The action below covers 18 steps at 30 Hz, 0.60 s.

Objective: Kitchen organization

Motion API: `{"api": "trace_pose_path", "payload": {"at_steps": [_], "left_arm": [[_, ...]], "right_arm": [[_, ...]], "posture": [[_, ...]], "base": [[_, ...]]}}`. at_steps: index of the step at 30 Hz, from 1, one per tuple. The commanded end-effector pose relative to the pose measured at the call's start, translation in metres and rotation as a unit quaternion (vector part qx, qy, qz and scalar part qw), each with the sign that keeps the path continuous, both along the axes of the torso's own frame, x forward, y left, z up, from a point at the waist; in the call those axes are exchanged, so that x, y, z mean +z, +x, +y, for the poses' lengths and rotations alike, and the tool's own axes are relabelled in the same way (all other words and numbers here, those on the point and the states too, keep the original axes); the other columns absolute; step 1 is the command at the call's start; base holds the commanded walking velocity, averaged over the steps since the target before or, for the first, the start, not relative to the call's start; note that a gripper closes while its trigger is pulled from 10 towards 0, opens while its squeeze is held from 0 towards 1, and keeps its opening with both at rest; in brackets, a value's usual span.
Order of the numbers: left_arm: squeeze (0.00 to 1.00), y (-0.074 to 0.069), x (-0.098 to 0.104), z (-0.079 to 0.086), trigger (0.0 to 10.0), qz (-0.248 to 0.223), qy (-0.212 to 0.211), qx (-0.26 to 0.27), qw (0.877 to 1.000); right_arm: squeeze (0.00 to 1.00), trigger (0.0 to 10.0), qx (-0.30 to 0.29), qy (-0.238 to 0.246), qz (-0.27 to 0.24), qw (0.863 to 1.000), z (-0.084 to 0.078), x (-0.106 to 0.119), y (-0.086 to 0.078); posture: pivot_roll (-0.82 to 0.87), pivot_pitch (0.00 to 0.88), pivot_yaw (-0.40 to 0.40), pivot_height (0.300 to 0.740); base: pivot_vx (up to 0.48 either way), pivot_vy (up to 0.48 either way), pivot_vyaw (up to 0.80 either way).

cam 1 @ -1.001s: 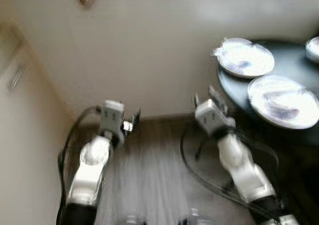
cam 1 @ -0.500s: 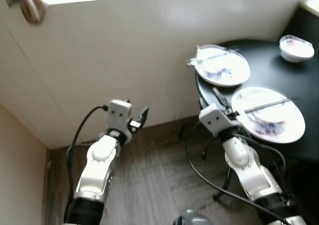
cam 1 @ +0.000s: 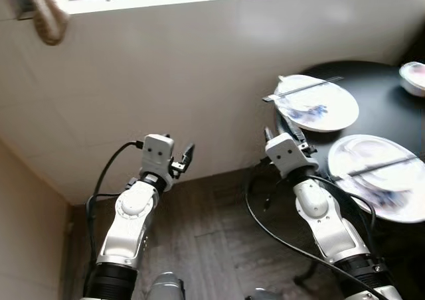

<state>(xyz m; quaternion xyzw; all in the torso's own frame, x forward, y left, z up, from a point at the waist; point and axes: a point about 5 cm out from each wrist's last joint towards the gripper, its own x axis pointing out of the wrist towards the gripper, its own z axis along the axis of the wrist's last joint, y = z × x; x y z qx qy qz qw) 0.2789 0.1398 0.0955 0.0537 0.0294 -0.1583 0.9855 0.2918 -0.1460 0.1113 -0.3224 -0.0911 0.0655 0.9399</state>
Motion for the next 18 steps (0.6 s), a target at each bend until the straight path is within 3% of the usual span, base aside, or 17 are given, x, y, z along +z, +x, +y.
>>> {"api": "trace_pose_path", "payload": {"at_steps": [1,7,12,18], "left_arm": [[0.00,0.000,0.001,0.001,10.0,-0.001,0.003,-0.001,1.000],[0.00,0.001,0.000,0.000,10.0,0.000,0.002,-0.001,1.000],[0.00,0.000,0.000,-0.001,10.0,0.002,0.000,-0.001,1.000],[0.00,0.000,-0.001,-0.001,10.0,0.004,-0.002,-0.002,1.000]], "right_arm": [[0.00,10.0,-0.003,-0.007,0.000,1.000,-0.001,0.000,0.000],[0.00,10.0,0.024,-0.068,-0.015,0.997,0.008,0.000,-0.002],[0.00,10.0,0.044,-0.088,-0.018,0.995,0.012,-0.001,-0.004],[0.00,10.0,0.104,-0.139,-0.054,0.983,0.027,0.003,-0.011]], "posture": [[0.08,0.000,-0.026,0.740],[0.08,0.000,-0.028,0.740],[0.08,0.000,-0.029,0.740],[0.08,0.000,-0.029,0.740]], "base": [[0.000,0.000,-0.80],[0.000,0.000,-0.80],[0.000,0.000,-0.80],[0.000,0.000,-0.80]]}}
